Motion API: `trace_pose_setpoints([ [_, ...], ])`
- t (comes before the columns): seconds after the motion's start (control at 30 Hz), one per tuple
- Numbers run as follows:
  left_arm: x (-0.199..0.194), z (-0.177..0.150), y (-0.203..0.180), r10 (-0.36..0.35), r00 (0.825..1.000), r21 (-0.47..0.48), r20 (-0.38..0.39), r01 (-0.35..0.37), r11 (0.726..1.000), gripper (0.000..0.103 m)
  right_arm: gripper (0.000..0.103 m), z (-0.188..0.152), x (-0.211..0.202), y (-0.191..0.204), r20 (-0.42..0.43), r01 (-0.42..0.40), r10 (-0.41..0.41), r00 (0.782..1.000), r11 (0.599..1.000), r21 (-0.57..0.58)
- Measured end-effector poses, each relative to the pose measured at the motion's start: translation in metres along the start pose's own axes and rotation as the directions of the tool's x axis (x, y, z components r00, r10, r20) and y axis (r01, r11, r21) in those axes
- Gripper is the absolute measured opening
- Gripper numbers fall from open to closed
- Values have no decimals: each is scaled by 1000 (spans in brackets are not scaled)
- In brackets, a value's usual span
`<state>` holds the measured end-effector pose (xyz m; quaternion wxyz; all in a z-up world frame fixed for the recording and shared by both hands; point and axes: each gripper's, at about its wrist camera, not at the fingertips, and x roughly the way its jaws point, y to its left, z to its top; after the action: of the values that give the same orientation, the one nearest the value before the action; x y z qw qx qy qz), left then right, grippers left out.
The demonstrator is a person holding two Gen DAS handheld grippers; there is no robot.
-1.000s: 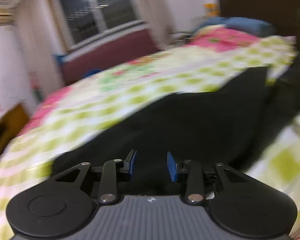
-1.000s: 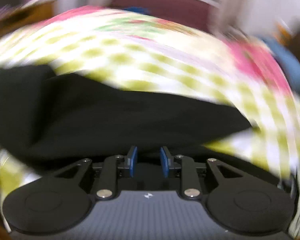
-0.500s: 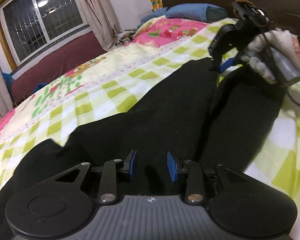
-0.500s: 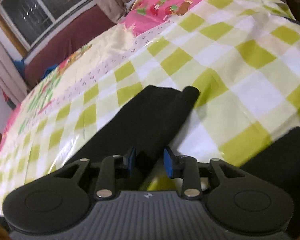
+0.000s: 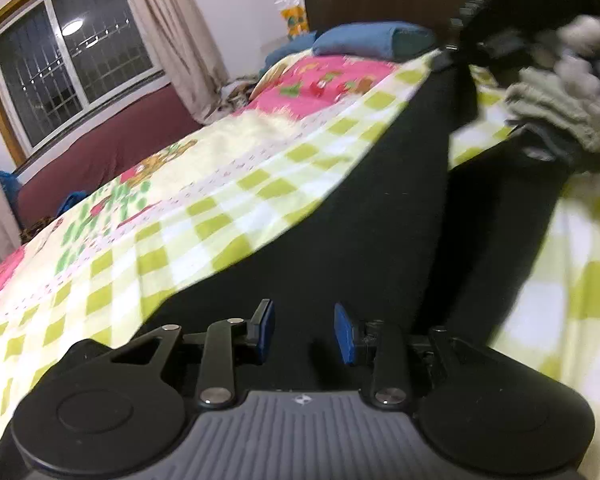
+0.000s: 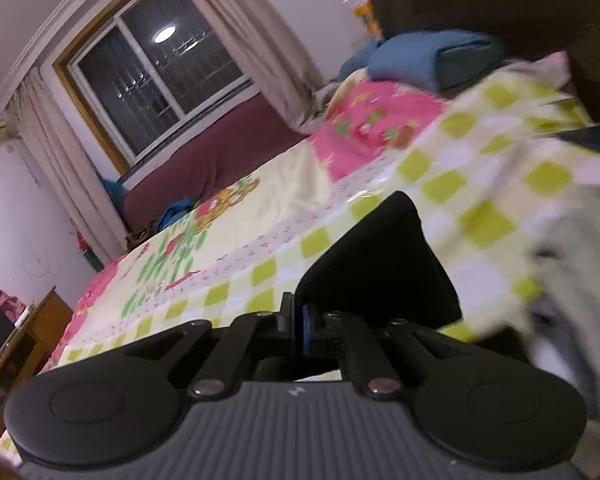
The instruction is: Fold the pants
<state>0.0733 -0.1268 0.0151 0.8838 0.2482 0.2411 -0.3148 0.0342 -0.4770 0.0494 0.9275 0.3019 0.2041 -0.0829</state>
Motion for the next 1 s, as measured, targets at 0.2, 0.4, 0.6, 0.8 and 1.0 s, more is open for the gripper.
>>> trace_pose_setpoints([
  [0.2,17,-15,-32,-54,995,72,-80,60,996,49,12,-61,14,-70,-206,208,-188,960,975,82],
  [0.4,13,-16,-48,-43,994,151,-96,57,987,49,26,-54,5,-85,-120,184,-162,980,962,203],
  [0.6,19,-9,-50,-41,994,135,-98,54,989,49,5,-32,5,-91,-74,120,-103,992,949,290],
  [0.8,11,-5,-54,-58,997,129,-60,65,990,49,5,-29,-29,-69,60,17,-28,998,982,187],
  [1.0,11,-17,-65,-69,994,167,-88,83,983,49,13,-57,-10,-113,-126,178,-144,982,928,327],
])
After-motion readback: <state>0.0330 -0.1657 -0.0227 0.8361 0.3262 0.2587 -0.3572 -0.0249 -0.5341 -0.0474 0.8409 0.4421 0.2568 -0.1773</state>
